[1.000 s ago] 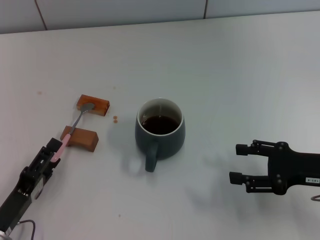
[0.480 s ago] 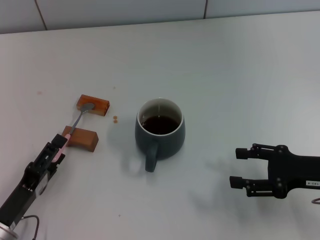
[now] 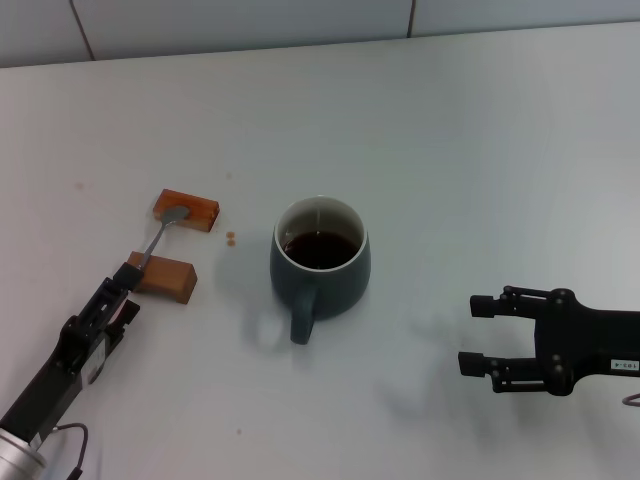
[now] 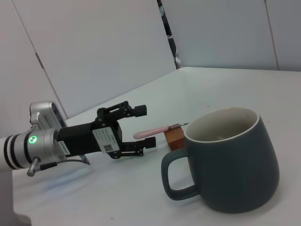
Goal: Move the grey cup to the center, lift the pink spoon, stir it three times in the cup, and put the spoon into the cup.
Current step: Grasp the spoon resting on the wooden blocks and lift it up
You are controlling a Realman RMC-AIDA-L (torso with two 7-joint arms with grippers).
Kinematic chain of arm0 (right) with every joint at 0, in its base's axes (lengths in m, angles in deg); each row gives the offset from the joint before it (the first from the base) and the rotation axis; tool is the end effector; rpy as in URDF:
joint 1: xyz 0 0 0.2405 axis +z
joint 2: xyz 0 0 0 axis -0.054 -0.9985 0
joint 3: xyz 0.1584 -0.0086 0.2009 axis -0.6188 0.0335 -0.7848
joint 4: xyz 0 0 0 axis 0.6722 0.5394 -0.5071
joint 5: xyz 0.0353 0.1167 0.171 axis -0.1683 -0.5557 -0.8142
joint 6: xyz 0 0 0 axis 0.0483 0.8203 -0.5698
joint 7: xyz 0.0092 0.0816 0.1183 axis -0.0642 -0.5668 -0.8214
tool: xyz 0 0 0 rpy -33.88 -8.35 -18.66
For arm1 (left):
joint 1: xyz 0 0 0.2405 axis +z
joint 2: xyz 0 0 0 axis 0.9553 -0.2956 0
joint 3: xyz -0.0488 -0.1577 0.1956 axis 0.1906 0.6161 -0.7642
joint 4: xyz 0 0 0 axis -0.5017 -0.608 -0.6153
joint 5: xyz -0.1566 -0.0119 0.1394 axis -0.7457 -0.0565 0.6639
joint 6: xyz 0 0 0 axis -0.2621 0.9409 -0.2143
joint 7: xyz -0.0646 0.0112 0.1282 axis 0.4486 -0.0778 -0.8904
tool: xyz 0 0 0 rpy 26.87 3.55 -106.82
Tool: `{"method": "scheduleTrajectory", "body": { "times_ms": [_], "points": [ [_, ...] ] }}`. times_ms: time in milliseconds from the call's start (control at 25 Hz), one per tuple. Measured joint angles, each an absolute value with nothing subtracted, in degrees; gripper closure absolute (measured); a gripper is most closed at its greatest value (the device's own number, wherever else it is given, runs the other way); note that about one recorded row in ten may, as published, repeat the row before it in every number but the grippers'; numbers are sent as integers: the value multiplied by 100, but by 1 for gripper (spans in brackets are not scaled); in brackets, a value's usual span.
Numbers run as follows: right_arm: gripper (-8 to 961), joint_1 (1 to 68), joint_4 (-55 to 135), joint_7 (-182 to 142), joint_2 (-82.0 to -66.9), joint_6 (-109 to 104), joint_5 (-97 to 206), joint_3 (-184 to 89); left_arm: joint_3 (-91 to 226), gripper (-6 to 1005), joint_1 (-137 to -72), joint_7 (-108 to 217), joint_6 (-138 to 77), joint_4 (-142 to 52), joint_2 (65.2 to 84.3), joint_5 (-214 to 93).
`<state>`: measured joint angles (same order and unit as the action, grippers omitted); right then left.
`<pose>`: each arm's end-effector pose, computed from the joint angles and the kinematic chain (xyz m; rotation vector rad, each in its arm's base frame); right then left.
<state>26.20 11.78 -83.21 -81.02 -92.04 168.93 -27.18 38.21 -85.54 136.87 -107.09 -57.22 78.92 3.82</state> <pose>0.3157 0.2539 -0.0133 -2.8042 0.6680 0.6842 -0.3478 0.1926 -0.0673 -1.4104 -1.8461 -1.4384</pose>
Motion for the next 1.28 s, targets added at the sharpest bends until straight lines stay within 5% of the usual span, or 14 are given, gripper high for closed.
{"method": "scheduleTrajectory", "body": {
  "times_ms": [920,1280],
  "points": [
    [142,2636,1121,-8321,-8097,-9203,16913,-2627,3864,376,-8599,13796,-10554,-5727,7893,366],
    [143,2648,1120,-8370,-8097,-9186,16913,-2590,3864,512,-8614,13810,-10532,-5727,7893,363]
  ]
}}
